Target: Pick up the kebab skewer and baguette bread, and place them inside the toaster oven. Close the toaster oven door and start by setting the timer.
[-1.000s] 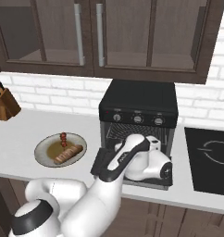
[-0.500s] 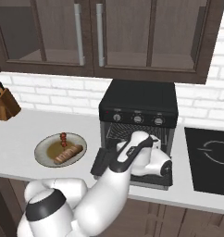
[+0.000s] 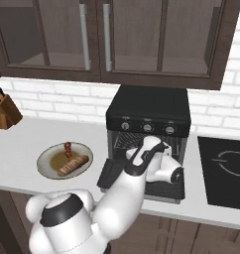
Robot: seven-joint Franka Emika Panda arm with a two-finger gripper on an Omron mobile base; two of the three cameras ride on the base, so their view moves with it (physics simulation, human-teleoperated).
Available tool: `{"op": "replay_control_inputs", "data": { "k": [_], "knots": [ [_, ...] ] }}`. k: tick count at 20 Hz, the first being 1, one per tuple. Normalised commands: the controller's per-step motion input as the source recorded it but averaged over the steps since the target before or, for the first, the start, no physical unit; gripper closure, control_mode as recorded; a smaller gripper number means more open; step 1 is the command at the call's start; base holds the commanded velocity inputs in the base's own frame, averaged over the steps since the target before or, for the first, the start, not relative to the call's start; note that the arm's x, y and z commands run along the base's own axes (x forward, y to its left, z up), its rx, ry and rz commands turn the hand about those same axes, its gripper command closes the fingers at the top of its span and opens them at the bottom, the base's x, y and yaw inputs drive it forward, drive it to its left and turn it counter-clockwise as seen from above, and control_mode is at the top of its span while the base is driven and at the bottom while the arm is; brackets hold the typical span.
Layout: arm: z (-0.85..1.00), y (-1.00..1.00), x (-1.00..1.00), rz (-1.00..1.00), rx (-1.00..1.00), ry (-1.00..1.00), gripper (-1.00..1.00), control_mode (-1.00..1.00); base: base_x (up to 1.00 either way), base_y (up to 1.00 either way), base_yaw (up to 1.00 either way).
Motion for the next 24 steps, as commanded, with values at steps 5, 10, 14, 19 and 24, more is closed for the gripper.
{"op": "replay_control_inputs", "data": {
  "k": [5,10,14,19,24],
  "knots": [
    [-0.23,0.00,0.17,-0.01,0.00,0.00,-1.00,-1.00,0.00,0.00,0.00],
    [-0.20,0.00,0.24,-0.03,0.00,0.00,-1.00,-1.00,0.00,0.00,0.00],
    [-0.12,0.00,0.23,-0.03,0.00,0.00,-1.00,-1.00,0.00,0.00,0.00],
    [-0.14,0.00,0.29,-0.03,0.00,0.00,-1.00,-1.00,0.00,0.00,0.00],
    [-0.29,0.00,0.22,-0.03,0.00,0.00,-1.00,-1.00,0.00,0.00,0.00]
  ]
}}
